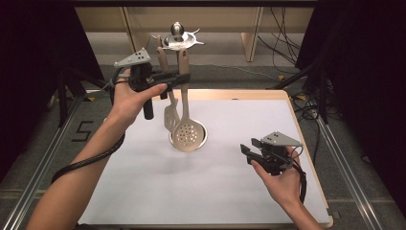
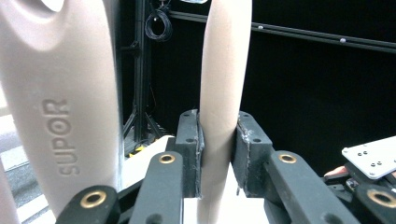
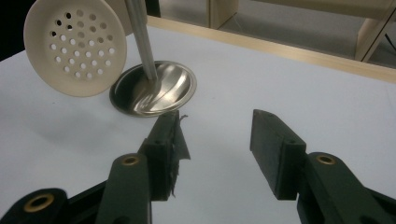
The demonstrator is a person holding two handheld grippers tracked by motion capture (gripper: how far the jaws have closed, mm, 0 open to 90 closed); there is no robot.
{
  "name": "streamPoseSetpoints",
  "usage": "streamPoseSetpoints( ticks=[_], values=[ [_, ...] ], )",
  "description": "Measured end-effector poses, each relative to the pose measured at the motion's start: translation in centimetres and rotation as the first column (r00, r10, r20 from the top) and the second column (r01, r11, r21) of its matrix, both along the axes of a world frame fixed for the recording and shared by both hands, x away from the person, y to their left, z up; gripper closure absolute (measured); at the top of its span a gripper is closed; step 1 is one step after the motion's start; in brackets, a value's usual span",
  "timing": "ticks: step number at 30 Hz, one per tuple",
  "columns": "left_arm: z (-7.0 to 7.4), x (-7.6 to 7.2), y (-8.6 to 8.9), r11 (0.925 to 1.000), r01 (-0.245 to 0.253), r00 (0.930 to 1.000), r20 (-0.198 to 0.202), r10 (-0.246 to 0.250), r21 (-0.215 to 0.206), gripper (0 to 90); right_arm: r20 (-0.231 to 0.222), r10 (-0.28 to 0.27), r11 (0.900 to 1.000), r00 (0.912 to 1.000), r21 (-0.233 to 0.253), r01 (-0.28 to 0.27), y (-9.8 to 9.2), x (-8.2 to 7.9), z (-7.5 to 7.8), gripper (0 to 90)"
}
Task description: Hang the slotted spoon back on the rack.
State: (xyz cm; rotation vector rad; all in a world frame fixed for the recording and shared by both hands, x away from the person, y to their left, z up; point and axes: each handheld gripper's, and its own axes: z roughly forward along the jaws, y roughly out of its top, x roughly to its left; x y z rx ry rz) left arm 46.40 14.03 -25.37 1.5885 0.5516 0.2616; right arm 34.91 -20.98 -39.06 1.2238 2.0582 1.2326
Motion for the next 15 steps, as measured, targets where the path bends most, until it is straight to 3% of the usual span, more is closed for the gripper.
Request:
streamPoseSetpoints(
  ticks=[1,2,4,7,9,13,15],
  values=[
    [-0.03,0.03,0.01,1.0,0.001,1.0,0.0,-0.001,-0.002,73.1,0.005,-0.004,1.0,1.0,-0.014,0.004,-0.09,-0.03,0.05,53.5],
    [-0.08,0.06,0.03,1.0,-0.002,1.0,-0.003,0.002,-0.004,73.0,-0.017,-0.016,1.0,0.9997,0.01,0.016,0.09,-0.15,0.02,53.6],
    [-0.15,0.14,0.06,1.0,-0.004,1.0,-0.006,0.004,-0.005,72.7,-0.018,-0.015,1.0,0.9997,0.009,0.016,0.06,-0.17,0.04,53.6],
    [-0.25,0.2,0.06,0.9999,-0.007,0.9999,-0.008,0.007,-0.008,72.4,0.023,0.002,1.0,0.9997,-0.023,-0.002,-0.23,0.08,0.0,53.6],
    [-0.33,0.25,0.06,0.9999,-0.008,0.9999,-0.013,0.008,-0.011,72.3,-0.018,-0.015,1.0,0.9997,0.015,0.015,0.05,-0.18,0.05,53.5],
    [-0.47,0.31,0.07,0.9997,-0.012,0.9997,-0.02,0.012,-0.019,71.9,0.002,-0.017,1.0,0.9998,0.011,0.017,0.06,-0.07,-0.14,53.6],
    [-0.46,0.33,0.08,0.9998,-0.011,0.9998,-0.019,0.011,-0.018,71.8,-0.012,-0.009,1.0,0.9999,0.002,0.009,-0.06,-0.1,-0.01,53.5]
  ],
)
